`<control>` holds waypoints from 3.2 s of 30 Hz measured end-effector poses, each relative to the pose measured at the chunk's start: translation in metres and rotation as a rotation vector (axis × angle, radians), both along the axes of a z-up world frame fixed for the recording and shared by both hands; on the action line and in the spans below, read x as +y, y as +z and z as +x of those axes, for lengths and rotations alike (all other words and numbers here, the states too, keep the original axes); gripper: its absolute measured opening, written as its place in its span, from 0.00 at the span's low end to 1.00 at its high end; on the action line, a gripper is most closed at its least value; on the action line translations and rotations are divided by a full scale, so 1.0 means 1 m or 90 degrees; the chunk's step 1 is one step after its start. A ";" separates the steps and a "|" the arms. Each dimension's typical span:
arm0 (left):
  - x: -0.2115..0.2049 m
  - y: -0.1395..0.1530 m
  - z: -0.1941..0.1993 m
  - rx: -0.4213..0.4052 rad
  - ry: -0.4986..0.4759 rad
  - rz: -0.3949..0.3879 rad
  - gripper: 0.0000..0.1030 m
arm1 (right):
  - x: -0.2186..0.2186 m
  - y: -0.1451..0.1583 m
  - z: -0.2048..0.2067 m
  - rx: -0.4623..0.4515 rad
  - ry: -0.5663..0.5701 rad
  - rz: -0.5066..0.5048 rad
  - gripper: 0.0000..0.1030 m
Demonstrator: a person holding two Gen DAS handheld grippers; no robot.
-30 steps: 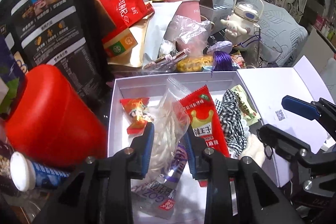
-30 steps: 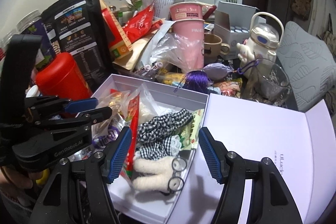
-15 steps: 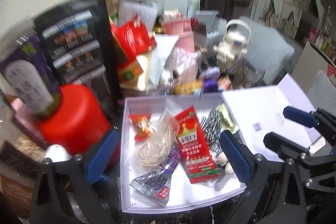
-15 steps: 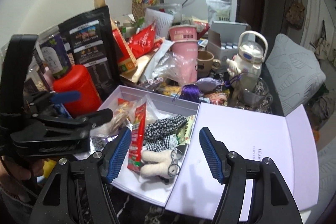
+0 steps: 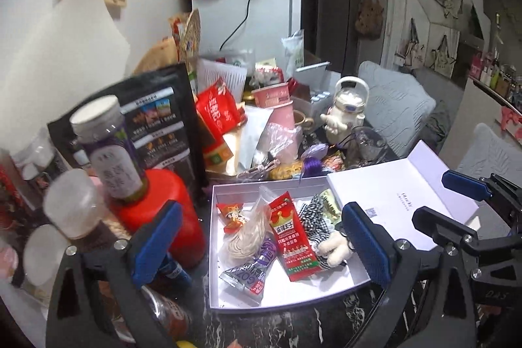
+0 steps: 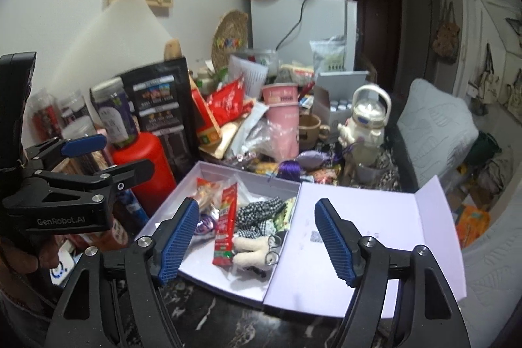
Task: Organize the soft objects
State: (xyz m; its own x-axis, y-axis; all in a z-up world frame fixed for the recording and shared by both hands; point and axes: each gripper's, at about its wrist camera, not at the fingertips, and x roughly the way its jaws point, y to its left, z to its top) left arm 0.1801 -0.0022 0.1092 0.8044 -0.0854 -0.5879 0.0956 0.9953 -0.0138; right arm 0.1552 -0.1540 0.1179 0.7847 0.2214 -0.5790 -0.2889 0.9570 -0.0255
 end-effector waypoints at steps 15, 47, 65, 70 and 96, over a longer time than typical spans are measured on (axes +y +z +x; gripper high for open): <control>0.009 0.030 -0.089 -0.079 0.014 0.027 0.98 | 0.007 0.028 -0.083 -0.090 -0.027 0.016 0.99; 0.012 -0.039 -0.131 0.015 0.002 0.016 0.98 | 0.009 -0.030 -0.136 -0.029 -0.096 -0.035 0.99; 0.015 -0.040 -0.129 0.026 0.002 0.010 0.98 | 0.008 -0.033 -0.134 -0.017 -0.089 -0.033 0.99; 0.014 -0.041 -0.129 0.031 0.002 0.008 0.98 | 0.008 -0.034 -0.134 -0.016 -0.089 -0.033 0.99; 0.009 -0.042 -0.129 0.037 -0.001 0.013 0.98 | 0.001 -0.040 -0.129 0.000 -0.092 -0.031 0.99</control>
State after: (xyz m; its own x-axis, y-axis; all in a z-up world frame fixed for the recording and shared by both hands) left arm 0.0509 0.0071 0.0675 0.7688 -0.0753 -0.6351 0.0976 0.9952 0.0002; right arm 0.0259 -0.1528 0.0783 0.8062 0.0773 -0.5866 -0.1477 0.9863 -0.0730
